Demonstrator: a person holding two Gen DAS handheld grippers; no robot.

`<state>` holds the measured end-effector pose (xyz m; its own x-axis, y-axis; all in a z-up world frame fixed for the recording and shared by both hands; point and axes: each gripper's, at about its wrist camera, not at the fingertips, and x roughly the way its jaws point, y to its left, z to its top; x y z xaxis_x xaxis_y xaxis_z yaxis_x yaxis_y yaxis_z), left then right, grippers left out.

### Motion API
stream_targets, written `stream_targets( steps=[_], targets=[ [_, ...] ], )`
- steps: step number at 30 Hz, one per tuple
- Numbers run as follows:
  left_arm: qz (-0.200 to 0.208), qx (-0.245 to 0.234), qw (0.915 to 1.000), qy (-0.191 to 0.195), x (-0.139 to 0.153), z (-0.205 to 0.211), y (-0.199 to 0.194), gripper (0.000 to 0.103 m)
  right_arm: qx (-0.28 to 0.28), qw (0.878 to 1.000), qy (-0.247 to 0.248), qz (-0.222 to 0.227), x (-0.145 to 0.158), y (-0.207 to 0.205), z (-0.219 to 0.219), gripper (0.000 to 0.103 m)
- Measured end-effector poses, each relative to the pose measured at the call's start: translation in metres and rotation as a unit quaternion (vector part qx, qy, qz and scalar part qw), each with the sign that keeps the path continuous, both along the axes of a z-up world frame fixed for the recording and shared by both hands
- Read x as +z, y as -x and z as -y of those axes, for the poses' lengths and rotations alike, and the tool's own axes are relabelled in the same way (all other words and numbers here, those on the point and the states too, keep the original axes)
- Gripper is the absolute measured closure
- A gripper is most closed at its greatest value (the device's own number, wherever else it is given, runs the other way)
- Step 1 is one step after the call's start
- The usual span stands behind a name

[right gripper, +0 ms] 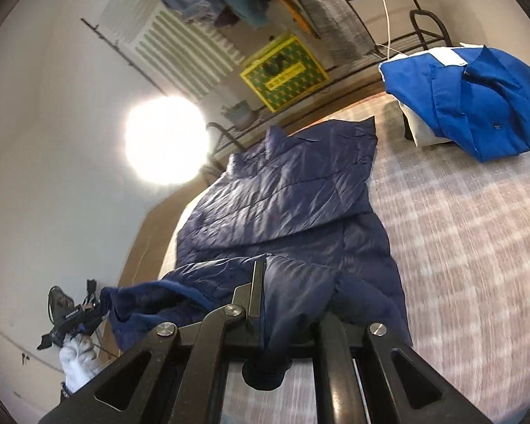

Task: Fold large clothes

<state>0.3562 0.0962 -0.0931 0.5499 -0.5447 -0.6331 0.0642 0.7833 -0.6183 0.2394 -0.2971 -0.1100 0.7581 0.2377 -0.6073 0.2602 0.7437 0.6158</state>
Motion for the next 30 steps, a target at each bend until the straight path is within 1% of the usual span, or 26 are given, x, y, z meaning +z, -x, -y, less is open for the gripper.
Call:
stream_targets(
  steps=[4,8,13,16,18,20,21,22,23,24,25,27,28,29,30],
  targets=[
    [-0.031,0.012,0.9993,-0.016,-0.030,0.002,-0.033,0.097,-0.003,1.000,0.009,-0.020,-0.016,-0.035,0.007,0.100],
    [-0.053,0.022,0.9981,-0.023,-0.056,0.006,-0.059,0.097,-0.006,0.998,0.035,-0.053,-0.039,-0.069,0.010,0.100],
    [-0.077,0.033,0.9960,-0.030,-0.090,0.011,-0.089,0.097,-0.022,0.996,0.036,-0.076,-0.067,-0.097,0.019,0.100],
    [-0.090,0.035,0.9951,-0.020,-0.107,0.012,-0.102,0.097,-0.022,0.994,0.049,-0.097,-0.085,-0.112,0.021,0.100],
    [-0.094,0.036,0.9950,-0.003,-0.113,0.011,-0.107,0.096,-0.014,0.992,0.064,-0.111,-0.095,-0.120,0.020,0.100],
    [-0.096,0.035,0.9947,0.016,-0.113,0.007,-0.111,0.087,-0.010,0.992,0.068,-0.110,-0.099,-0.124,0.021,0.100],
    [-0.098,0.036,0.9941,0.029,-0.112,0.003,-0.113,0.076,-0.009,0.992,0.066,-0.109,-0.099,-0.125,0.022,0.099],
    [-0.099,0.038,0.9936,0.041,-0.111,-0.001,-0.114,0.068,-0.006,0.993,0.057,-0.104,-0.100,-0.126,0.024,0.097],
    [-0.093,0.041,0.9934,0.052,-0.108,-0.006,-0.114,0.066,-0.004,0.994,0.048,-0.100,-0.100,-0.126,0.026,0.093],
    [-0.084,0.045,0.9937,0.058,-0.103,-0.012,-0.113,0.062,-0.002,0.995,0.038,-0.097,-0.100,-0.126,0.028,0.089],
    [-0.079,0.045,0.9940,0.060,-0.099,-0.017,-0.113,0.059,-0.001,0.996,0.024,-0.090,-0.099,-0.124,0.031,0.084],
    [-0.065,0.050,0.9946,0.065,-0.089,-0.028,-0.111,0.054,-0.001,0.997,0.016,-0.073,-0.095,-0.120,0.034,0.074],
    [-0.058,0.053,0.9950,0.062,-0.085,-0.033,-0.109,0.054,-0.002,0.998,0.015,-0.068,-0.093,-0.117,0.035,0.069],
    [-0.051,0.055,0.9960,0.048,-0.080,-0.037,-0.107,0.054,-0.004,0.998,0.007,-0.060,-0.090,-0.112,0.039,0.061],
    [-0.041,0.057,0.9973,0.021,-0.074,-0.040,-0.105,0.054,-0.004,0.999,-0.001,-0.053,-0.088,-0.108,0.041,0.056]
  ],
)
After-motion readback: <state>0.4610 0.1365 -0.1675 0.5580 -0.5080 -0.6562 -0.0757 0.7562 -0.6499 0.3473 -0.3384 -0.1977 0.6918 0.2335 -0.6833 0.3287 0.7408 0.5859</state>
